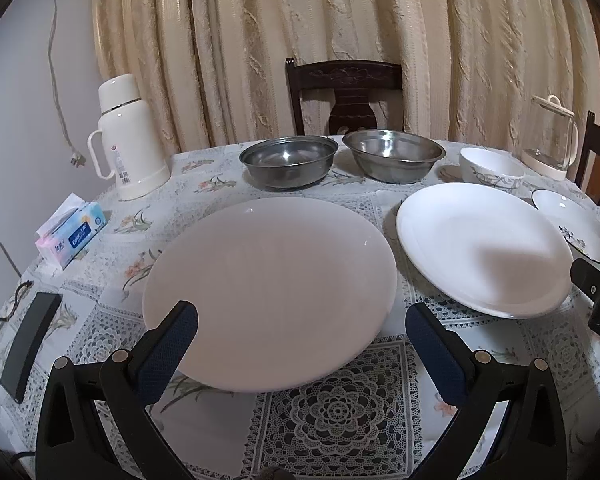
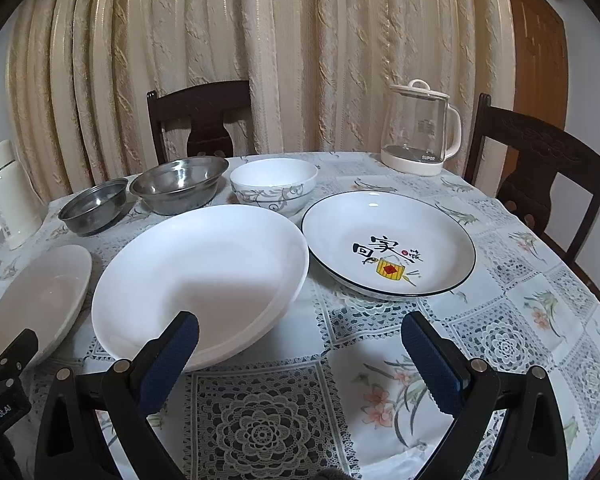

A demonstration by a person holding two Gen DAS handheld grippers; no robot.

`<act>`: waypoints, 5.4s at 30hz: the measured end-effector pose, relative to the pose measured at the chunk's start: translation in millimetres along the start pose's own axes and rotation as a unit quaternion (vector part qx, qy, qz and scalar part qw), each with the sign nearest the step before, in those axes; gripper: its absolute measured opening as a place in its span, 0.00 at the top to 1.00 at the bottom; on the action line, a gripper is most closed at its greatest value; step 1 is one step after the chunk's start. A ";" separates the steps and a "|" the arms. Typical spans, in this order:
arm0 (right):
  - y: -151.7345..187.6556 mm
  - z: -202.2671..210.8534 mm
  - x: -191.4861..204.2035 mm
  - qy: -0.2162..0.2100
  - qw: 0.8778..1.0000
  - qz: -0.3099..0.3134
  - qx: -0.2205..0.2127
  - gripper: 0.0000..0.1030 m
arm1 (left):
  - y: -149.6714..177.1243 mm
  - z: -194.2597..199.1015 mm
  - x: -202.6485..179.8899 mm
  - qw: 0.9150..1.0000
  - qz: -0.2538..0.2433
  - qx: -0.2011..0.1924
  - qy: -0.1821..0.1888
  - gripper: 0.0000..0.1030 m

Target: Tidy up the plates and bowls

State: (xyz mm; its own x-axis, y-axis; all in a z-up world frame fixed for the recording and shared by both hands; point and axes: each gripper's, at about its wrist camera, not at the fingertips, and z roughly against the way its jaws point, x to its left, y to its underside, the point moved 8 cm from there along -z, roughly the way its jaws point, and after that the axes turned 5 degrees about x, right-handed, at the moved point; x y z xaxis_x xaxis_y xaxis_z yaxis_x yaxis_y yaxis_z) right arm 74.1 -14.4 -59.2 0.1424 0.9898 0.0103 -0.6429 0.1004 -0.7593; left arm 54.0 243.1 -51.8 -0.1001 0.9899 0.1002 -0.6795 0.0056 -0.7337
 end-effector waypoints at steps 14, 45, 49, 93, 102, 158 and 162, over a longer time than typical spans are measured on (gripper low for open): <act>1.7 -1.4 -4.2 0.007 1.000 -0.007 0.006 0.00 | 0.6 -1.6 -0.9 1.000 -0.007 0.003 -0.007 0.00; -1.4 14.4 -15.9 0.102 0.994 0.005 0.035 0.00 | -7.7 14.4 -21.9 0.999 -0.044 0.010 0.011 0.00; -2.2 18.9 -14.7 0.112 0.993 0.008 0.033 0.00 | -7.2 17.4 -22.2 0.999 -0.047 0.011 0.014 0.00; 2.5 17.9 55.2 0.059 0.995 0.044 0.061 0.00 | -1.0 6.5 30.7 0.999 -0.017 0.026 0.008 0.00; 5.8 16.3 79.1 0.039 0.995 0.055 0.068 0.00 | 0.2 2.0 45.3 1.000 -0.009 0.029 0.007 0.00; 36.8 -26.2 209.3 -0.244 0.953 0.023 0.177 0.03 | -19.1 -109.7 123.7 0.979 0.073 0.144 0.122 0.00; 35.7 -27.6 209.7 -0.250 0.952 0.021 0.176 0.02 | -18.7 -115.1 122.0 0.980 0.066 0.144 0.118 0.00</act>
State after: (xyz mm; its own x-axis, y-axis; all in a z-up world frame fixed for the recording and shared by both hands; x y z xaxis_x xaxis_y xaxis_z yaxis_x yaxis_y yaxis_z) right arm 101.7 193.9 -102.1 -0.2079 0.9094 0.3601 -0.8646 0.0013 -0.5025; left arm 138.1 380.0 -103.2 -0.0529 0.9848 -0.1657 -0.8525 -0.1310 -0.5060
